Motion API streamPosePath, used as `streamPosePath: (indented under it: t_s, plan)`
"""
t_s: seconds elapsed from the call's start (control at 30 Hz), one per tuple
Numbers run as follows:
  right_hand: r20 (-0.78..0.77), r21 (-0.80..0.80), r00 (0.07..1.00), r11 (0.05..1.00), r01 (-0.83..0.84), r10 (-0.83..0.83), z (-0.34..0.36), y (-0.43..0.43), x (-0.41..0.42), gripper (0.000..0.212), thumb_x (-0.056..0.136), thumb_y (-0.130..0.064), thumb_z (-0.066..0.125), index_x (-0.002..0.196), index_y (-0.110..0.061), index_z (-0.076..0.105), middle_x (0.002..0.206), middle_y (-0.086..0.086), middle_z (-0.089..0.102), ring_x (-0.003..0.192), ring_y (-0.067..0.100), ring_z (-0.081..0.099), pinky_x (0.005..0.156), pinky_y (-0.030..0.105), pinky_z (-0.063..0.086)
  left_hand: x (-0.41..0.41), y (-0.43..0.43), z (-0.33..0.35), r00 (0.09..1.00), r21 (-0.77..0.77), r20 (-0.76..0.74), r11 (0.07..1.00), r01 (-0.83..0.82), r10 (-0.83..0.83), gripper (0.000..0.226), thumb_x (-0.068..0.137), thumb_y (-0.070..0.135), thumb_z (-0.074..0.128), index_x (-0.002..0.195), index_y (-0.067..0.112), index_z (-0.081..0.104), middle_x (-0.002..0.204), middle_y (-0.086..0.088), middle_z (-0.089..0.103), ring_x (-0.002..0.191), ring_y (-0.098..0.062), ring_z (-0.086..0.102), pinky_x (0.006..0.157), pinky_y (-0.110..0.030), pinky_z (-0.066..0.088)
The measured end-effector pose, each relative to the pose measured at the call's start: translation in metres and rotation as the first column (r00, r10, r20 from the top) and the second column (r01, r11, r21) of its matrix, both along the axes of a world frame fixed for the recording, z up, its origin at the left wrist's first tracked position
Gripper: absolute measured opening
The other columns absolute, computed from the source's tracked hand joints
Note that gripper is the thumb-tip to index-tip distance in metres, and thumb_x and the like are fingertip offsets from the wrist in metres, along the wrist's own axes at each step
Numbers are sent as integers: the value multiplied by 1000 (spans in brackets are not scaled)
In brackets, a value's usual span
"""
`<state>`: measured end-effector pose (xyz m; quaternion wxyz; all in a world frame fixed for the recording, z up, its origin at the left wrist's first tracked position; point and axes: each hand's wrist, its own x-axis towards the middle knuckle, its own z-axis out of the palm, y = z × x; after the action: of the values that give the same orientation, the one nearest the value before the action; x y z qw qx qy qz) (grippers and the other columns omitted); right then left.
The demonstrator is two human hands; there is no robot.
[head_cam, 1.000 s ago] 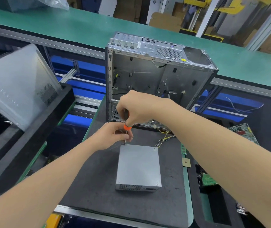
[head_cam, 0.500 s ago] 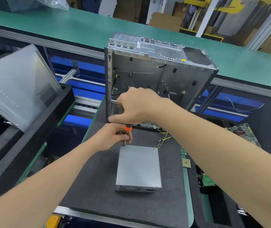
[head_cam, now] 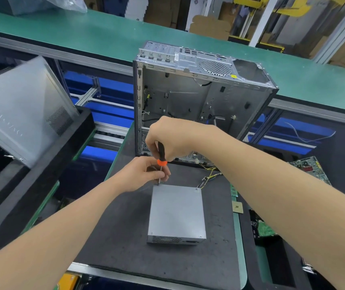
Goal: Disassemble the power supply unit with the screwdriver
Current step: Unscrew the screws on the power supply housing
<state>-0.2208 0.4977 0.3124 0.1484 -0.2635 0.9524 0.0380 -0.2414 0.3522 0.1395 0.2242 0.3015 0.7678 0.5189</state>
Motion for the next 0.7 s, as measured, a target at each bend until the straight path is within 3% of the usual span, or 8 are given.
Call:
streamPosePath:
  t_s: [0.17,0.23,0.33,0.4,0.47,0.57,0.63,0.7]
  plan:
    - [33,-13,998,998,-56,56,-3,1,0,22,78,-3,74,80,-24,71,83,-8,65,86,18,66,62,27,52,0,1,-1,1000,-14,-8,1000,3,-3,25,102,9,67,93,29,79,94,5,81,93,-13,76,85,-20,58]
    - [2,-26,998,998,-56,56,0,2,0,12,81,-24,77,92,-23,71,88,-9,64,90,18,63,68,33,55,-1,1,-1,1000,-15,-14,1000,4,-4,26,101,8,67,91,30,79,93,4,81,92,-15,76,87,-23,59]
    - [-191,-4,973,991,132,-130,-5,1,0,52,85,-73,59,84,-21,62,80,-5,59,79,22,60,55,33,46,-2,2,-2,1000,-15,-16,1000,4,-5,27,101,10,68,91,32,78,94,3,80,92,-15,76,86,-22,59]
    - [-288,21,910,948,319,-300,-10,-4,3,71,86,-86,41,71,-18,54,71,-2,55,63,20,57,49,28,36,-3,3,-2,1000,-22,-15,1000,7,-7,28,101,12,68,90,35,78,94,4,80,93,-14,76,86,-19,57]
    - [-214,-13,882,904,428,-420,-15,-7,3,72,92,-80,39,68,-14,54,66,1,58,52,17,58,44,27,40,-3,2,-2,1000,-24,-2,1000,11,-12,27,101,13,68,91,35,79,94,4,81,93,-14,76,86,-19,57]
    - [-55,-107,911,909,402,-410,-12,-5,3,46,100,-47,59,70,-12,53,60,2,62,33,14,60,34,23,49,-3,2,-2,1000,-14,0,1000,15,-15,26,101,12,69,93,36,79,95,4,81,95,-14,76,91,-23,59]
    - [-13,-97,950,946,310,-312,-8,-2,2,30,95,-30,66,77,-7,61,65,4,68,41,16,66,44,27,57,-3,2,-1,1000,-19,-6,1000,10,-11,26,101,13,69,94,36,79,94,5,80,95,-13,76,91,-22,59]
    - [-33,-52,982,981,185,-187,-5,0,0,13,85,-22,75,84,-10,69,74,0,70,62,15,70,53,27,55,-3,2,-1,1000,-30,-10,999,12,-12,23,101,14,69,95,34,79,94,5,81,94,-13,76,90,-23,59]
